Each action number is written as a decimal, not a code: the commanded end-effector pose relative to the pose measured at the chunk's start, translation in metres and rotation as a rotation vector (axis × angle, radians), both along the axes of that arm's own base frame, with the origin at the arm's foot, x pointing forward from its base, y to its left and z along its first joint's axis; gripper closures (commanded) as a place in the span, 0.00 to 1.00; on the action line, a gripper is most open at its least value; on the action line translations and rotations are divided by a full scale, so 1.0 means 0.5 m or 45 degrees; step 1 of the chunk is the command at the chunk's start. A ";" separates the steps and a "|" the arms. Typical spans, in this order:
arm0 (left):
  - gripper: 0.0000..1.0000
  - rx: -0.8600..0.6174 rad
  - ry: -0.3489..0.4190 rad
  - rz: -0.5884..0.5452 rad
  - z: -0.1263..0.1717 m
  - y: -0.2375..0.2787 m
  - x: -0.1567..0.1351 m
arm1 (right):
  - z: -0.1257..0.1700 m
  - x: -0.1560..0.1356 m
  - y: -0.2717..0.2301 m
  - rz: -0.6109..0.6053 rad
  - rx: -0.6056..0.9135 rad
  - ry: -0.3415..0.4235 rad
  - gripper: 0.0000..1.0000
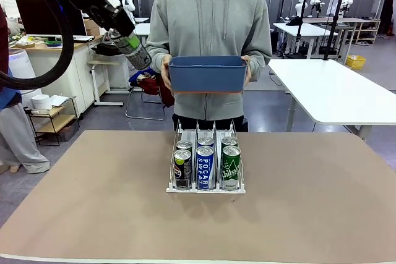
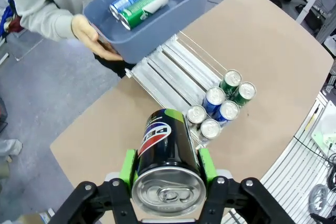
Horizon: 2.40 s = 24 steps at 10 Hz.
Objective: Fill the beverage cans into the dispenser.
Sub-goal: Place the picked Pepsi coke in the line of the Automatic Can Dispenser with the same cans.
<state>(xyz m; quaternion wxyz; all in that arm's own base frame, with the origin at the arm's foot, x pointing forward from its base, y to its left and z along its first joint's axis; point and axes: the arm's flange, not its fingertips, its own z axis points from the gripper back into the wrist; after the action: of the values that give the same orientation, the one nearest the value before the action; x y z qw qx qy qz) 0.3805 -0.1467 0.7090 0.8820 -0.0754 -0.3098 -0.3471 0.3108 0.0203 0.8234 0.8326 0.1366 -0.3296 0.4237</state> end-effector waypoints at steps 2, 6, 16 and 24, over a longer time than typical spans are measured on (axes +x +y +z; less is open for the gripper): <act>0.42 0.066 0.066 0.133 -0.022 -0.037 -0.097 | -0.010 -0.005 0.003 0.012 0.028 -0.005 0.00; 0.42 0.185 0.124 0.005 -0.109 -0.113 -0.214 | -0.010 -0.005 0.003 0.012 0.028 -0.005 0.00; 0.42 0.178 0.145 -0.131 -0.169 -0.163 -0.237 | -0.010 -0.005 0.003 0.012 0.028 -0.005 0.00; 0.42 0.367 0.068 -0.435 -0.418 -0.278 -0.231 | -0.010 -0.005 0.003 0.012 0.028 -0.005 0.00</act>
<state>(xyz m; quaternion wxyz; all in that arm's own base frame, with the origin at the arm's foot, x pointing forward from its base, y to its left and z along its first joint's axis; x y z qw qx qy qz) 0.2575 -0.2815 0.5086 0.8310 -0.0150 -0.2054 -0.5167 0.3106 0.0203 0.8231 0.8327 0.1365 -0.3294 0.4236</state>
